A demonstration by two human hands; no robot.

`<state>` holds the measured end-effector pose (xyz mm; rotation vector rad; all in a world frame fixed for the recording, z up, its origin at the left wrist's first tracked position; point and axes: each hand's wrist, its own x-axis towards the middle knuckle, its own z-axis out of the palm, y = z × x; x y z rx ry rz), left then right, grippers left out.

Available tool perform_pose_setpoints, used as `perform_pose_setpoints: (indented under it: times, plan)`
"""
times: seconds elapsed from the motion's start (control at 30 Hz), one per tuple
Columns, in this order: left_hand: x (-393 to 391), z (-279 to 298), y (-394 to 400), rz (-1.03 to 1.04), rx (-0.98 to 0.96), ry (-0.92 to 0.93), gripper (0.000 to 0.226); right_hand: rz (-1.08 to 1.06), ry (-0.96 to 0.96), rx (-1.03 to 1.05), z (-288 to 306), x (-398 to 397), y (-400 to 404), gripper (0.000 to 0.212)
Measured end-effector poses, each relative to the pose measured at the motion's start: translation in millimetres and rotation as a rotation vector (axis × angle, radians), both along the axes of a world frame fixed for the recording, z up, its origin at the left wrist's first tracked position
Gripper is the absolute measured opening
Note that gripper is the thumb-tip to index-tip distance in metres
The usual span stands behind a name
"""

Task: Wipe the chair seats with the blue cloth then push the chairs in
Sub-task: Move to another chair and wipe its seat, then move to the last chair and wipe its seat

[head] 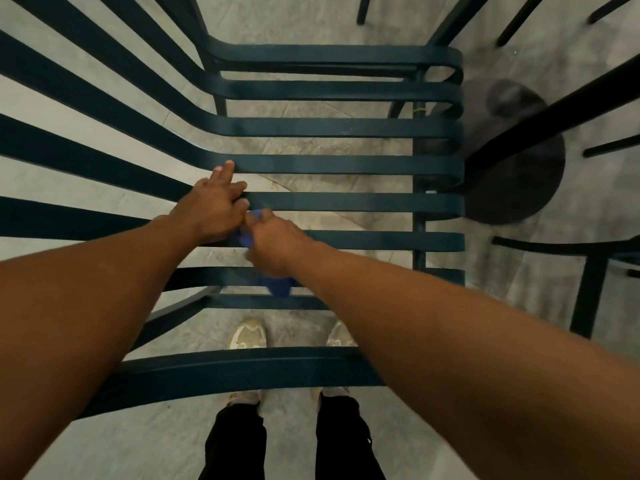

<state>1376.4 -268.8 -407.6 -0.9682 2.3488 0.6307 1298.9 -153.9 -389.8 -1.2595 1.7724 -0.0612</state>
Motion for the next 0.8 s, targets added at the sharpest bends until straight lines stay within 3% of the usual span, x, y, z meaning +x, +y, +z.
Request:
perform_pose_setpoints:
  times: [0.2,0.27,0.37,0.43,0.57,0.67,0.8]
  plan:
    - [-13.2,6.4,23.4,-0.068,-0.043,-0.162,0.077,0.26,0.119,0.089,32.6,-85.3,90.1,0.045]
    - [-15.0,11.7,38.8,-0.031,-0.004,-0.181,0.082,0.224,0.16,0.185,42.8,-112.9,120.2,0.037]
    - [-20.3,25.3,62.8,-0.041,0.065,-0.218,0.081,0.118,0.199,0.298,56.3,-145.6,156.7,0.026]
    - [-29.1,37.8,75.5,-0.109,0.069,-0.225,0.076,-0.068,0.291,0.323,68.1,-160.3,174.4,0.024]
    - [-58.9,73.5,101.0,-0.276,0.022,-0.108,0.064,-0.471,0.383,0.259,100.6,-162.1,194.8,0.051]
    - [-84.6,109.3,122.0,-0.412,-0.019,0.003,0.061,-0.774,0.474,0.265,131.4,-153.5,213.5,0.043]
    - [-112.7,163.6,160.1,-0.613,-0.047,0.093,0.061,-0.808,0.564,0.285,173.8,-119.1,269.4,0.066]
